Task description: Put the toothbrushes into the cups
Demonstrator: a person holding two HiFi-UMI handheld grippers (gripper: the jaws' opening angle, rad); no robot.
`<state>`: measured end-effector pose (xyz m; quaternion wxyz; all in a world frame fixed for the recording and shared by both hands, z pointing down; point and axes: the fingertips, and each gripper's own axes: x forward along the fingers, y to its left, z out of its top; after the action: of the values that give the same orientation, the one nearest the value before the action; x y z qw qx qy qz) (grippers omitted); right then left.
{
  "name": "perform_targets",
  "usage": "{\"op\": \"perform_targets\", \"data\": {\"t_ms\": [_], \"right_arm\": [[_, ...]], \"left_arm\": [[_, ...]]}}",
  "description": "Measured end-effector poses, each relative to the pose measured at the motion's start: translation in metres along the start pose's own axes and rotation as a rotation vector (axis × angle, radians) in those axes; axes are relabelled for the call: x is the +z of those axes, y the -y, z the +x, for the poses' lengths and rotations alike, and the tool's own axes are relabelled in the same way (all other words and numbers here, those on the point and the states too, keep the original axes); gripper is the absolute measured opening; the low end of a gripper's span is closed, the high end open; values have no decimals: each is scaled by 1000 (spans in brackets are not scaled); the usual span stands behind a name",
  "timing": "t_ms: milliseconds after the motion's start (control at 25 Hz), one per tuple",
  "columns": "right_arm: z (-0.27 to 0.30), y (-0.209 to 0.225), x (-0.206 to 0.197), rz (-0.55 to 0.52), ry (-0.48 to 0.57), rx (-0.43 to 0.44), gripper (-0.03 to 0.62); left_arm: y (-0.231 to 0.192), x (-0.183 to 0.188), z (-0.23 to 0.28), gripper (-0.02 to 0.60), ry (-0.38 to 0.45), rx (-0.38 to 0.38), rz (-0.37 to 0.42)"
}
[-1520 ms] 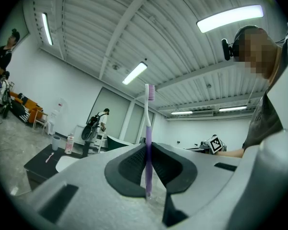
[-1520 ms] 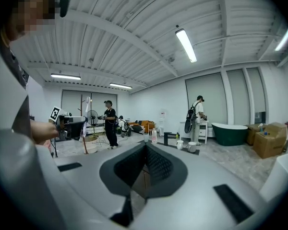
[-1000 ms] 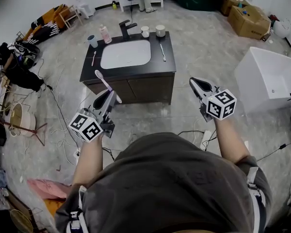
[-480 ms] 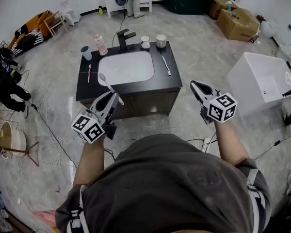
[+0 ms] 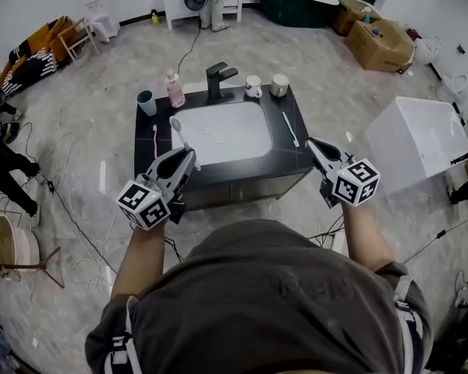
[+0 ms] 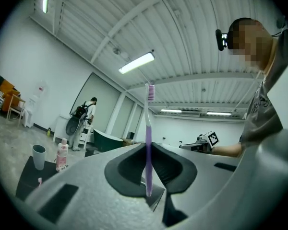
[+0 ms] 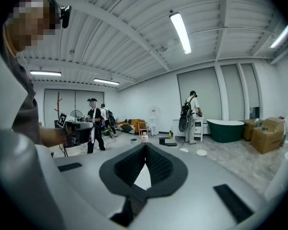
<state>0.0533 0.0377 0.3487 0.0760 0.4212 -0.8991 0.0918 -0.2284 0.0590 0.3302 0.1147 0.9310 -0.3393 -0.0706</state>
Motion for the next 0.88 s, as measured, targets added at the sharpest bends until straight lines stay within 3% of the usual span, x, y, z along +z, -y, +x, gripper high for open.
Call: {"op": "perform_targets", "data": {"t_ms": [240,480,640,880], "right_arm": [[39,25,-4,25,-36,-14,-8],[64,80,-1,45,-22,13,-8],[84,129,1,23,0,78,-8],[95,224,15,-7,-2,177,-8]], "left_arm": [[-48,-4,23,29,-18,0,-39],[-62,-10,70,29,-41,25,-37],[-69,-14,110,29,-37,91,-14],[-65,-14,189,29,32,220,-95]]}}
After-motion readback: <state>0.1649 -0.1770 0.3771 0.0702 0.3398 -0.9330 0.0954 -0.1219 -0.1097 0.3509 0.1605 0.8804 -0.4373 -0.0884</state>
